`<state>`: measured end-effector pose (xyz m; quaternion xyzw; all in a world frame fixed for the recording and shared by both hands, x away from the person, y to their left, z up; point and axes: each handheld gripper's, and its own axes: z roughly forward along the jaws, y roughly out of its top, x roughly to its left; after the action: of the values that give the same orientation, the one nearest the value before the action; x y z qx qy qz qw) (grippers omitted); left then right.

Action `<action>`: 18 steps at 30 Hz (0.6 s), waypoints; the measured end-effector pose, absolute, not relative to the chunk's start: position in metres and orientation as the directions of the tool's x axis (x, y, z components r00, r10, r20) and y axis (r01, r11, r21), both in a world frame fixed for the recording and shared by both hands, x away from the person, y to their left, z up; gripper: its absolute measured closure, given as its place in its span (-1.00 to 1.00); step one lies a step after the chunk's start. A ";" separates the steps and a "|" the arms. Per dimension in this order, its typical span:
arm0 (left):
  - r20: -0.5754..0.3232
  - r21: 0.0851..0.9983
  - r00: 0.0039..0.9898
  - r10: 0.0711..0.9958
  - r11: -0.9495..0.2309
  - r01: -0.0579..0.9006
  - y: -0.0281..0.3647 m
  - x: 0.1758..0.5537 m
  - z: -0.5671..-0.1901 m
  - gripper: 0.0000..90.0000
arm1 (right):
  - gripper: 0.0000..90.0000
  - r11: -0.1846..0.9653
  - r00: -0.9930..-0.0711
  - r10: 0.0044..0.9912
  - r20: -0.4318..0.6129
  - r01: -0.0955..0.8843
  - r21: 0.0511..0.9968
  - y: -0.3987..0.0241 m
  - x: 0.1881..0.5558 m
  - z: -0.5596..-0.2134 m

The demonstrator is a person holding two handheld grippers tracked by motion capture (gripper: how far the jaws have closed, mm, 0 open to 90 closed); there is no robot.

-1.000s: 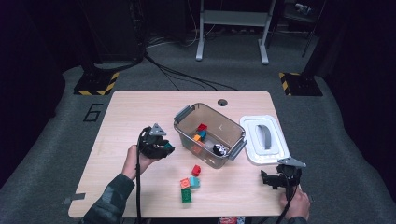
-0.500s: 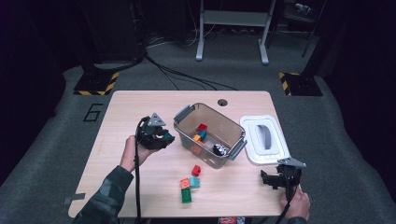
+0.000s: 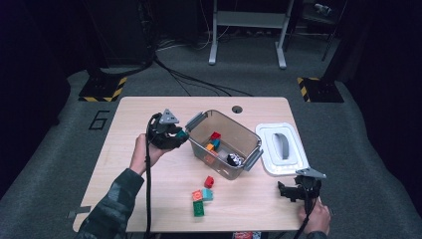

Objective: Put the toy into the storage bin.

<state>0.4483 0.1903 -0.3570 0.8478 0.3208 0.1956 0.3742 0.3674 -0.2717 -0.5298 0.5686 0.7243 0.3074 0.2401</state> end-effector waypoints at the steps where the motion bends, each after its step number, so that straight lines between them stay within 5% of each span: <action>1: 0.090 0.763 0.717 0.691 -0.510 0.396 0.188 0.450 -0.356 0.32 | -1.00 0.164 -0.238 0.971 0.002 0.676 0.718 -0.272 0.367 -0.530; 18: 0.065 0.750 0.732 0.679 -0.517 0.413 0.147 0.476 -0.365 0.32 | -1.00 0.165 -0.238 0.971 0.002 0.676 0.718 -0.272 0.367 -0.530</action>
<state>0.4760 0.1473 -0.3652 0.8526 0.3202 0.1781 0.3727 0.3674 -0.2717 -0.5298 0.5685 0.7243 0.3075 0.2402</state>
